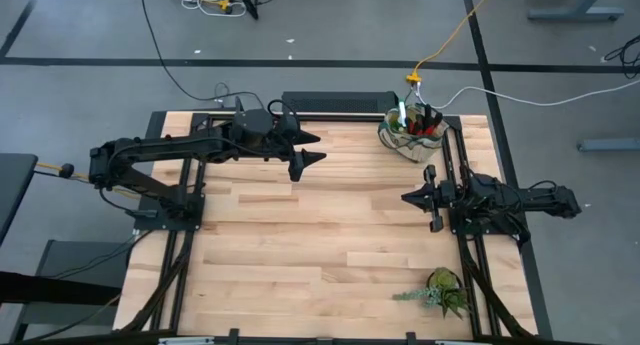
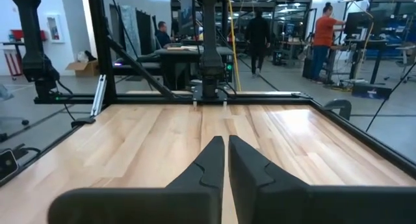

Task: Pick & Place Garden tools in Gardening bag
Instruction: Return to Home Position

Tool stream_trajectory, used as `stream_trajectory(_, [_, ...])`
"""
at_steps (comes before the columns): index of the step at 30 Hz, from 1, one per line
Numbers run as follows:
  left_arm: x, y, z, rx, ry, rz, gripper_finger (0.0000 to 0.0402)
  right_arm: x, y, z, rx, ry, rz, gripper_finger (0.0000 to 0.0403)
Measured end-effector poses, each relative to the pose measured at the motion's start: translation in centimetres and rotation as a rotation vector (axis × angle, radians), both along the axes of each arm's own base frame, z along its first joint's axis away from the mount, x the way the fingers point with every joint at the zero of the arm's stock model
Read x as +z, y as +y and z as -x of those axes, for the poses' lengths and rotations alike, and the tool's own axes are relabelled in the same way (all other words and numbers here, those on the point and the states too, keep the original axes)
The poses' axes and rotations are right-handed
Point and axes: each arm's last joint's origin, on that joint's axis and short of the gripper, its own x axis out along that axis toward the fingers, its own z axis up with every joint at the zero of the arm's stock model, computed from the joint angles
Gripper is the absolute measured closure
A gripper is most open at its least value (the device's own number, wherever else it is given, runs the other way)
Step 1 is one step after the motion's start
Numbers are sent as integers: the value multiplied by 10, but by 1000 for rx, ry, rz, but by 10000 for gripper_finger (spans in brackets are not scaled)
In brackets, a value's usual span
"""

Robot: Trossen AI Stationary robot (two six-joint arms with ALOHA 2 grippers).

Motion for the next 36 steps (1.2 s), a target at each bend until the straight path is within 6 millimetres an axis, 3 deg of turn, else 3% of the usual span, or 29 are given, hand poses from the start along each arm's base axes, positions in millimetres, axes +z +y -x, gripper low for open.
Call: stream_trajectory(36, [0, 0, 0, 0, 0, 0, 124, 0, 0, 0, -1, 0, -16, 373])
